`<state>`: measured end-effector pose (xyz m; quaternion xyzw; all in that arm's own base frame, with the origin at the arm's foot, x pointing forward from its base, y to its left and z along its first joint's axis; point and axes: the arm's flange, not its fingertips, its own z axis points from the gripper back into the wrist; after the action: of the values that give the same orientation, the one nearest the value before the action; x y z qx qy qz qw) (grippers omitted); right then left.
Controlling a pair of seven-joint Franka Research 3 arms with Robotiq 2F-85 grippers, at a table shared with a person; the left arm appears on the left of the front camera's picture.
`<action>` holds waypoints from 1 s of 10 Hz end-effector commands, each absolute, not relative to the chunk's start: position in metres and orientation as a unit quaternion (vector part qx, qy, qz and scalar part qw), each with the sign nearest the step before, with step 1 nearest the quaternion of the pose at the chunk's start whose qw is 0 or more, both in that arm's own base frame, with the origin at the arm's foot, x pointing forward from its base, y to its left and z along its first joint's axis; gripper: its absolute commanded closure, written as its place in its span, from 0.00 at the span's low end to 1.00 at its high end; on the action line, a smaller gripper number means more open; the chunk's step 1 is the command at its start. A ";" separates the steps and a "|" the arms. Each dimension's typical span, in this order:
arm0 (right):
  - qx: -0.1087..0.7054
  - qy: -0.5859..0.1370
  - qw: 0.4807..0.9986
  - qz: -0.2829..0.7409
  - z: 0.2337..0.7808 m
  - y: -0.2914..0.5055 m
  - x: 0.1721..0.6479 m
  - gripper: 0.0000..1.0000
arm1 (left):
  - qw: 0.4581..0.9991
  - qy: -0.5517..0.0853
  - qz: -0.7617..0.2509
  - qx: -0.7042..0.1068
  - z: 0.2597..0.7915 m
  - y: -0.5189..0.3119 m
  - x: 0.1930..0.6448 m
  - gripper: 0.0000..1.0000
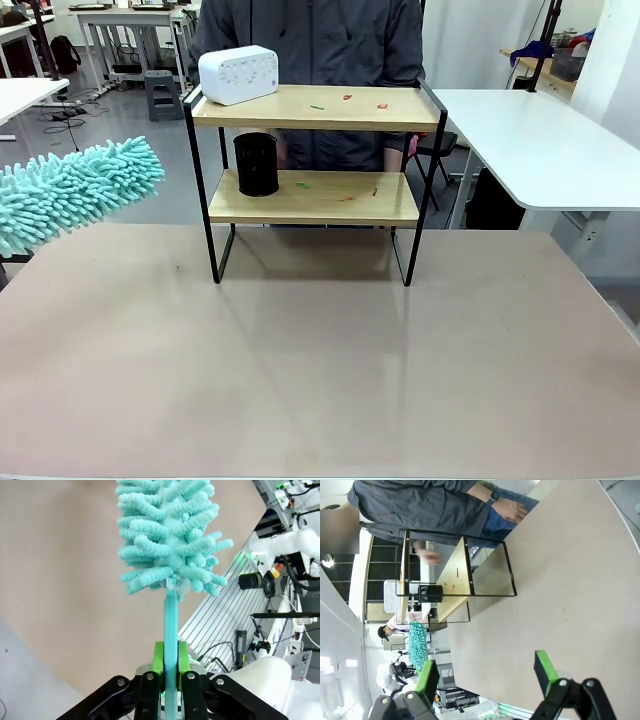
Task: Clean the shelf.
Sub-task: Pick up the Duster from the human, then clean the specific tier of the Shelf with the Duster once objects are removed.
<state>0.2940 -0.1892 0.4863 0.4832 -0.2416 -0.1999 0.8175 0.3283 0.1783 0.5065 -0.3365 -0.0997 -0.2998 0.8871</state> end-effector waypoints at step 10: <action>0.489 -0.256 0.812 -0.189 0.486 -0.189 0.296 0.00 | 0.887 -0.100 -0.300 -0.337 0.507 0.178 0.329 0.88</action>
<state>0.2940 -0.1892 0.4863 0.4832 -0.2417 -0.1997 0.8175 0.3287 0.1783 0.5069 -0.3366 -0.0990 -0.3003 0.8870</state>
